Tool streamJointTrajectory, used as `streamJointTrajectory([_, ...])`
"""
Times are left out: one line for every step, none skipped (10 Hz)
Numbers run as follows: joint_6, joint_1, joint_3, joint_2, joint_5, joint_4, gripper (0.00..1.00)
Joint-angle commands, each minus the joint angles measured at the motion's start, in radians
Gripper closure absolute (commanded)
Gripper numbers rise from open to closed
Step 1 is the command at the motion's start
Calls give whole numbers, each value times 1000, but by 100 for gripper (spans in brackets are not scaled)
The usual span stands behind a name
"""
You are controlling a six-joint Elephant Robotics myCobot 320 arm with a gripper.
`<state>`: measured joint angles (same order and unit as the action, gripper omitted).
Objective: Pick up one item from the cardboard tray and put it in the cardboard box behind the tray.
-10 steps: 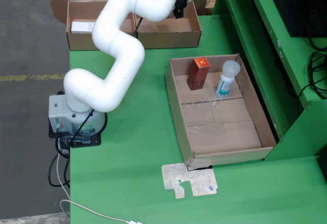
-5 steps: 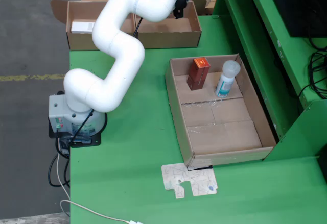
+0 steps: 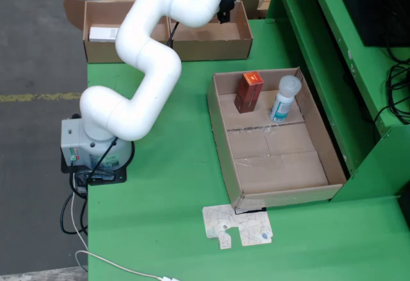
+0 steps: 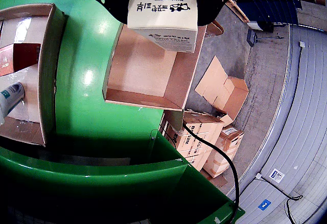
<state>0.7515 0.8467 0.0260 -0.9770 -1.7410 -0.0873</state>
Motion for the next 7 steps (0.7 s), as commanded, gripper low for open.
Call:
streamJointTrajectory([5, -7, -26, 29, -6, -16, 100])
streamJointTrajectory([5, -7, -26, 29, -6, -16, 100])
streamJointTrajectory([5, -7, -26, 29, -6, -16, 90])
streamJointTrajectory([5, -7, -26, 29, -6, -16, 80])
streamJointTrajectory([5, -7, -26, 29, -6, -16, 70])
streamJointTrajectory([5, -7, -26, 29, -6, -16, 60])
streamJointTrajectory([5, -7, -26, 29, -6, -16, 50])
